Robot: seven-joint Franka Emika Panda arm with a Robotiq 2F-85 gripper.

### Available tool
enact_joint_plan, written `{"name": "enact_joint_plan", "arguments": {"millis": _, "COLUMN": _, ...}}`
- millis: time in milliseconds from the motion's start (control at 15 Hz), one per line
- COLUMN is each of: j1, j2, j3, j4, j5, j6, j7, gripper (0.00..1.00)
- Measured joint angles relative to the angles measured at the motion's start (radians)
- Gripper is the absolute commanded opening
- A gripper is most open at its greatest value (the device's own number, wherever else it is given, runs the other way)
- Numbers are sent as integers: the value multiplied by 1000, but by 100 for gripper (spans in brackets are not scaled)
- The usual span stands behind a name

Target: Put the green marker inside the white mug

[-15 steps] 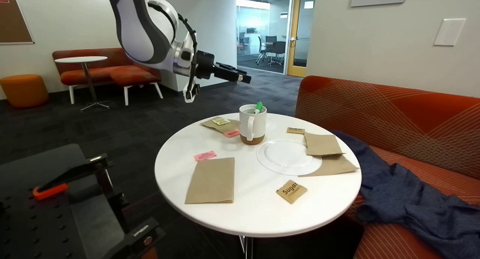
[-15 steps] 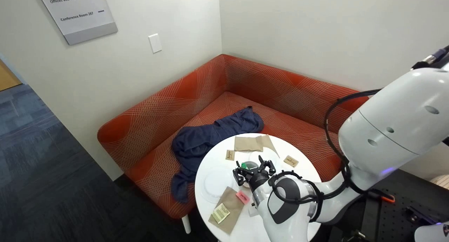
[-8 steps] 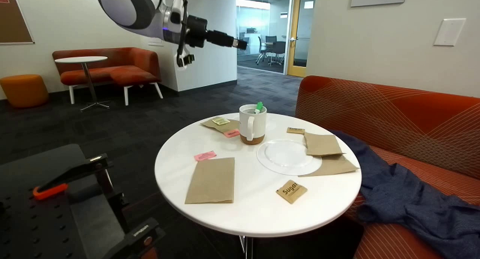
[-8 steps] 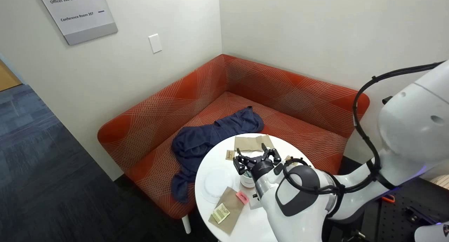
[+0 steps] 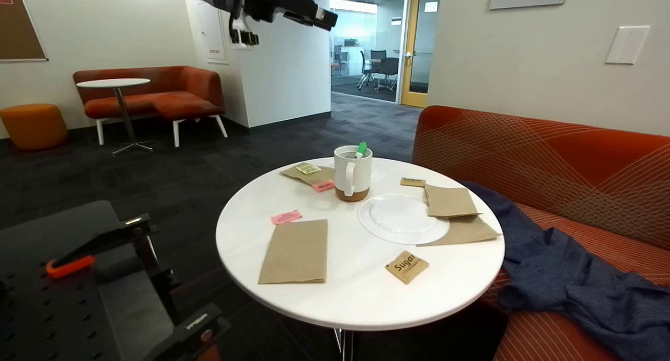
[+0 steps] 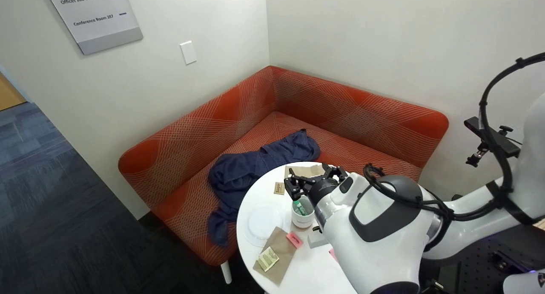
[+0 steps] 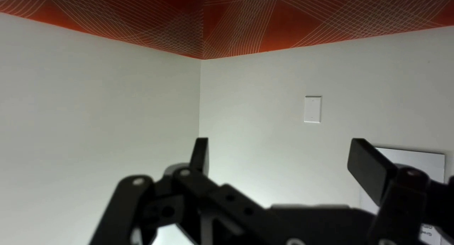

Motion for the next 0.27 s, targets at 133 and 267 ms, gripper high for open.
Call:
{"name": "enact_joint_plan", "arguments": {"millis": 133, "j1": 0, "j2": -13, "j3": 0, "j4": -6, "j5": 5, "j6": 6, "j7": -11, "gripper": 100}}
{"name": "enact_joint_plan", "arguments": {"millis": 267, "j1": 0, "j2": -13, "j3": 0, "j4": -11, "j5": 5, "j6": 7, "j7": -11, "gripper": 100}}
